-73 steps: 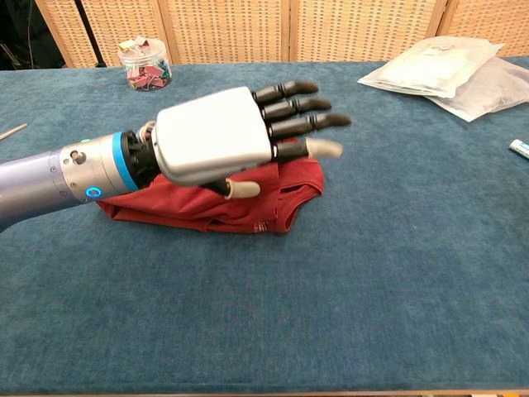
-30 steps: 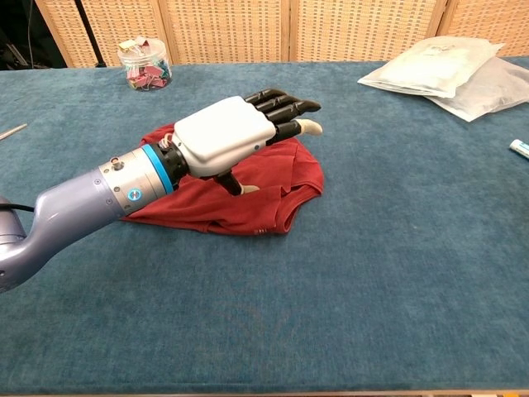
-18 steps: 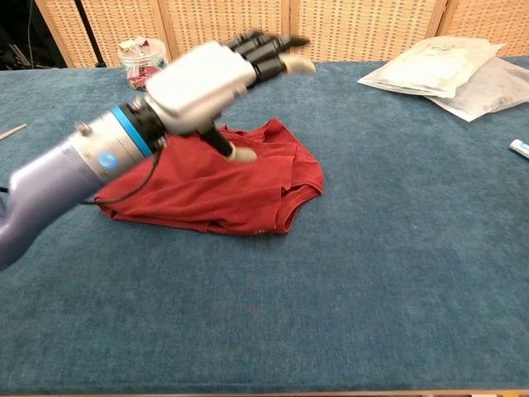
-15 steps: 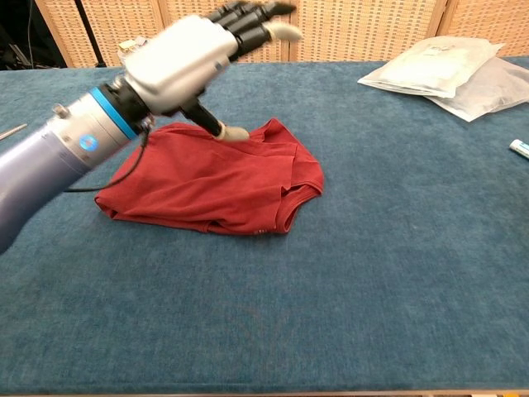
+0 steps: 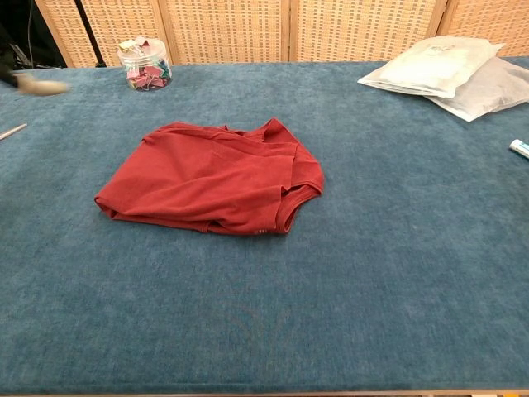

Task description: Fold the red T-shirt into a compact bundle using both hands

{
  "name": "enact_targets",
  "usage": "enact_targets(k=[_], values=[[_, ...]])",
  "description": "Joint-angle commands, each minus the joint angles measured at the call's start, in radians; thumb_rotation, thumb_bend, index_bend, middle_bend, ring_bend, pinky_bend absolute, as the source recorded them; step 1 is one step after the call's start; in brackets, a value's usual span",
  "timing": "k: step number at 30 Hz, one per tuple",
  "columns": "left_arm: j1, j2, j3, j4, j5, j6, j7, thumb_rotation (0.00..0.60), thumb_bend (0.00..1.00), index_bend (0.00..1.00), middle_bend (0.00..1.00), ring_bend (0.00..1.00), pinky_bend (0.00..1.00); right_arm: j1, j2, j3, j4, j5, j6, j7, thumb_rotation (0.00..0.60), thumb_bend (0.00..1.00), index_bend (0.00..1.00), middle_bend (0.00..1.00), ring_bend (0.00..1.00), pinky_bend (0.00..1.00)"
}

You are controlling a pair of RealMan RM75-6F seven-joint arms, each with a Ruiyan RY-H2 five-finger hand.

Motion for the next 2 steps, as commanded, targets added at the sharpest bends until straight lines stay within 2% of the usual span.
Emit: enact_targets(k=[1,2], values=[[0.185,0.13,0.014,-0.134,-0.128,0.055,0.019,0.6,0.0,0.0,0.0,0.0,0.0,-0.01,-0.008,0.012,0.004,0.011,0.016,-0.021,0.6,0.0,0.0,0.0,0.0,0.0],[0.2,0.135,0.016,-0.14,-0.134,0.055,0.014,0.6,0.0,0.0,0.0,0.0,0.0,-0.012,-0.01,0.013,0.007,0.013,0.018,-0.025,0.6,0.0,0.0,0.0,0.0,0.0]])
